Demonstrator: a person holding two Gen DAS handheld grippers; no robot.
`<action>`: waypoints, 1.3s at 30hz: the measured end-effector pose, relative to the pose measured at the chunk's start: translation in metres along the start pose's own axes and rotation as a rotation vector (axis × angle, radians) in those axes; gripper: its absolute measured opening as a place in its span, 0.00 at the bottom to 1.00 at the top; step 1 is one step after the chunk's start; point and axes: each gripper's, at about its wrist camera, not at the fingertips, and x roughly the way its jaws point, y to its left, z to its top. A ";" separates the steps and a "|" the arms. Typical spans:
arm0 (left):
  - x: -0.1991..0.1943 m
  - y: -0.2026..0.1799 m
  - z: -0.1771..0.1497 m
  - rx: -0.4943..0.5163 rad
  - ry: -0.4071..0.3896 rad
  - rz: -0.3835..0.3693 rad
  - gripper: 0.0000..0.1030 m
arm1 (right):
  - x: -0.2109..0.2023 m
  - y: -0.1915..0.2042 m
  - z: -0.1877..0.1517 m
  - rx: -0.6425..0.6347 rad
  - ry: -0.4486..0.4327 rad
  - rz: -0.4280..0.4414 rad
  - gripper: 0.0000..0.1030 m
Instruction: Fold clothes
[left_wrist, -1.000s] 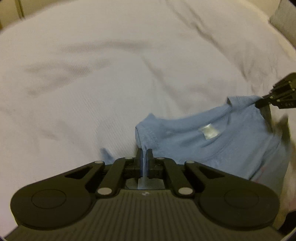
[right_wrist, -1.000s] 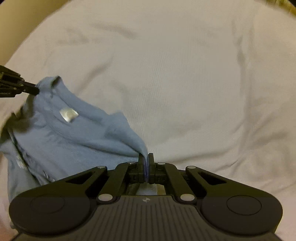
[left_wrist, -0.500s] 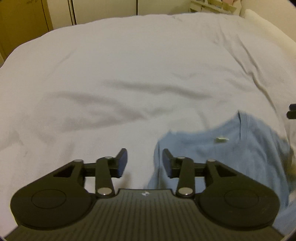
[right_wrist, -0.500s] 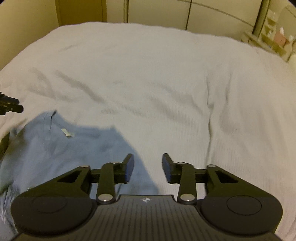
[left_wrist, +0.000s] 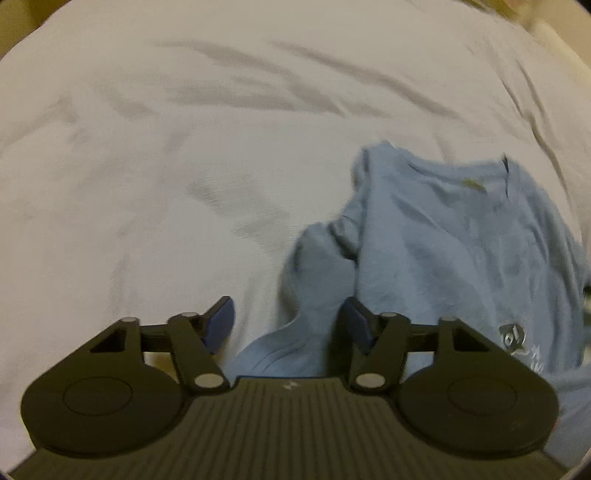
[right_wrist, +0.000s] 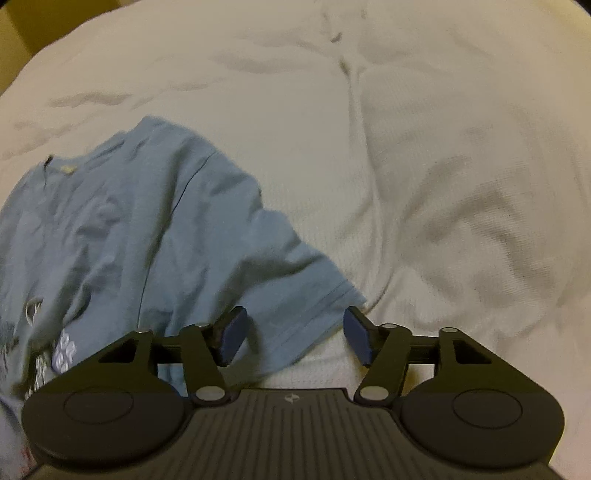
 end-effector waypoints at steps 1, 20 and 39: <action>0.005 -0.005 0.001 0.050 0.019 0.006 0.14 | 0.001 -0.002 0.001 0.021 -0.006 0.012 0.59; -0.036 0.074 -0.047 -0.127 -0.033 0.223 0.01 | 0.022 -0.054 -0.001 0.239 0.022 0.053 0.03; -0.087 0.046 -0.084 -0.064 -0.113 0.264 0.32 | -0.044 0.004 -0.003 -0.090 -0.126 -0.133 0.39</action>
